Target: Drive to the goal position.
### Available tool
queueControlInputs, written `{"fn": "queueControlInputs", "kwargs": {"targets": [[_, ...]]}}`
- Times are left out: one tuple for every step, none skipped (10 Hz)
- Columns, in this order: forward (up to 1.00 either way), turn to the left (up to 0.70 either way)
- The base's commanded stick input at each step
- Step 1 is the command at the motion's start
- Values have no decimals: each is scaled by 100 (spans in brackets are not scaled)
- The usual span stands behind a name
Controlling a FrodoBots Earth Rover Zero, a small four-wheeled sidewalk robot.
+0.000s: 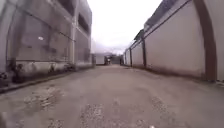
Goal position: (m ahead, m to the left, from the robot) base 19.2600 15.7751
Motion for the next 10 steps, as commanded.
{"fn": "queueControlInputs", "kwargs": {"targets": [[50, 0], [50, 0], [50, 0], [50, 0], [50, 0], [50, 0], [50, 0], [50, 0], [50, 0], [50, 0]]}}
